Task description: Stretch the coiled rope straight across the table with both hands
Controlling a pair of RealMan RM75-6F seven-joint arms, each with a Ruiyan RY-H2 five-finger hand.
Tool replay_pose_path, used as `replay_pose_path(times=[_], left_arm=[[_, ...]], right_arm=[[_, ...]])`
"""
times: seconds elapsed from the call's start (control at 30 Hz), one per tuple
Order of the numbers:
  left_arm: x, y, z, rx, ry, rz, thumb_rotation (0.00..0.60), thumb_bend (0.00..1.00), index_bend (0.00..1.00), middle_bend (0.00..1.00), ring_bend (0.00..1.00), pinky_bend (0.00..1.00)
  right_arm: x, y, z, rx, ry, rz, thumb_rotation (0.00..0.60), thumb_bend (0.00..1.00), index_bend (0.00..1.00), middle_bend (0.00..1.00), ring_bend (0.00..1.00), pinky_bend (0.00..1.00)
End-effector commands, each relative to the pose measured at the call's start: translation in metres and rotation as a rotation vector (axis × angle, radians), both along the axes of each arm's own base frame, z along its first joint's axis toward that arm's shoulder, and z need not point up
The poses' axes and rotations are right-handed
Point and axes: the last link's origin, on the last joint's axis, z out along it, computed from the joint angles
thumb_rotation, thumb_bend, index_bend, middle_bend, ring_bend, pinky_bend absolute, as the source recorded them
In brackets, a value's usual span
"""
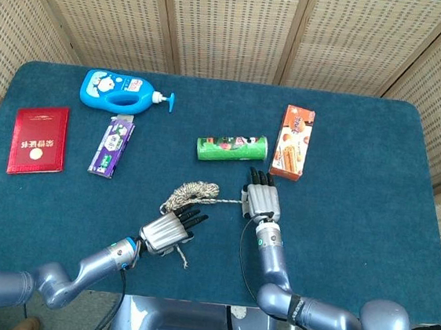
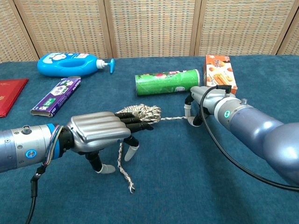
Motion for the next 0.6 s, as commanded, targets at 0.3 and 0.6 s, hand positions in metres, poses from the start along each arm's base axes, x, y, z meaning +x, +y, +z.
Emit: replay_pose_path(times=[0.3, 0.6], left_arm=[[-0.004, 0.0049, -0.0091, -0.01, 0.006, 0.014, 0.6, 0.29, 0.5, 0.0, 0.0, 0.0], [-0.0032, 0.0059, -0.0107, -0.018, -0.019, 0.032, 0.6, 0.32, 0.57, 0.0, 0.0, 0.0]], right_arm=[[-0.0045, -0.0033, -0.0008, 0.0, -0.003, -0.011, 0.6, 0.47, 0.69, 0.0, 0.0, 0.03], [-0.0054, -0.0035, -0.0016, 0.002, -0.002, -0.01, 0.6, 0.47, 0.69, 0.0, 0.0, 0.03]])
